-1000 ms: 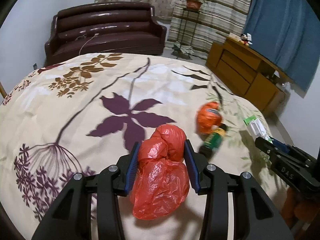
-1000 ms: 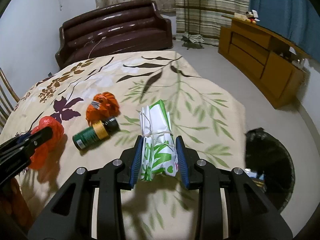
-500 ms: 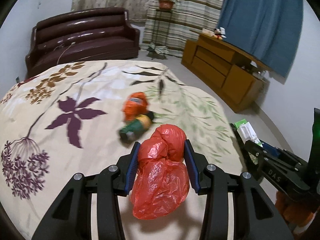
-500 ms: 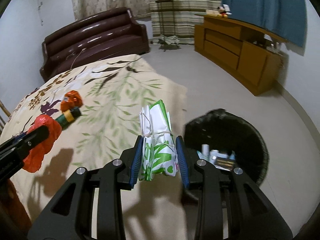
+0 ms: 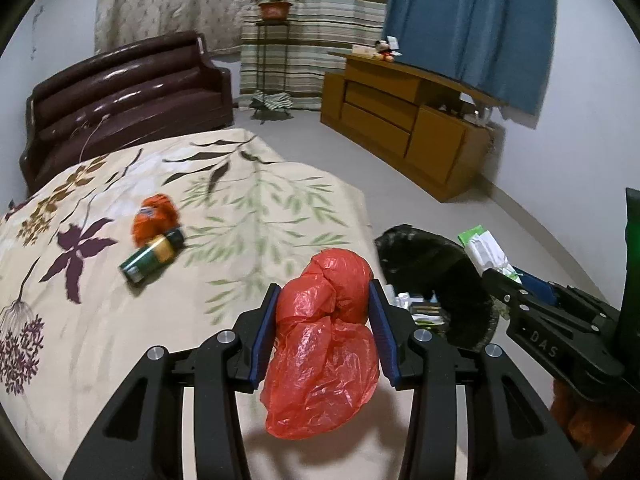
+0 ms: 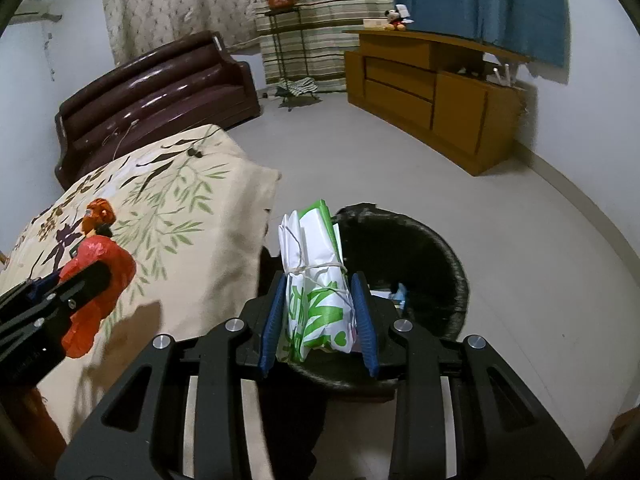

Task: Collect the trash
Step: 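Carry the red bag and green-white packet over the black trash bin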

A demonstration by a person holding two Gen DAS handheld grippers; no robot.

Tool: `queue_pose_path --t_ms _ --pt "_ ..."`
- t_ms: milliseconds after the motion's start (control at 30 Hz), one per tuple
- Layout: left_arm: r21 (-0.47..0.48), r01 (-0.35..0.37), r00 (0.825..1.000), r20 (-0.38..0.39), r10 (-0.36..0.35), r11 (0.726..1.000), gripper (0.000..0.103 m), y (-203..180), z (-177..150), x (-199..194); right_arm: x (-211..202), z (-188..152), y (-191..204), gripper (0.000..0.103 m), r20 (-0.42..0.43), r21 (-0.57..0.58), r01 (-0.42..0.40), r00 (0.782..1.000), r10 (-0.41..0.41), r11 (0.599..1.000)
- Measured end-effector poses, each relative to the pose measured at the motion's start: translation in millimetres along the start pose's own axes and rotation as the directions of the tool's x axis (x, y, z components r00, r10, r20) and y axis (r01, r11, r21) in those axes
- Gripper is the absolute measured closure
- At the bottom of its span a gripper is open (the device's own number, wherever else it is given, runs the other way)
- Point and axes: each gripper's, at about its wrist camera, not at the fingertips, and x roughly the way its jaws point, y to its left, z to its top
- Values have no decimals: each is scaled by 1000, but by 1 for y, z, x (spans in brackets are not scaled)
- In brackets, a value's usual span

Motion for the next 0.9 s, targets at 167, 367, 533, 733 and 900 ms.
queue_pose_path --t_ms 167,367,533,733,900 --pt "40 7 1000 -1 -7 999 59 -24 2 10 -1 -1 -18 71 8 21 24 1000 -24 999" --pt "79 7 1000 -11 -6 997 59 -48 7 29 7 -2 -35 71 3 39 53 999 -53 998" --pt "98 0 1000 -21 2 995 59 -60 14 46 18 0 -44 71 -2 57 72 997 -72 996" --pt "120 -5 999 -35 9 993 59 -71 21 63 30 4 -52 71 -6 75 87 996 -87 993" --pt "125 -6 999 -43 11 992 59 -78 26 74 40 11 -58 71 -2 84 97 995 -97 992"
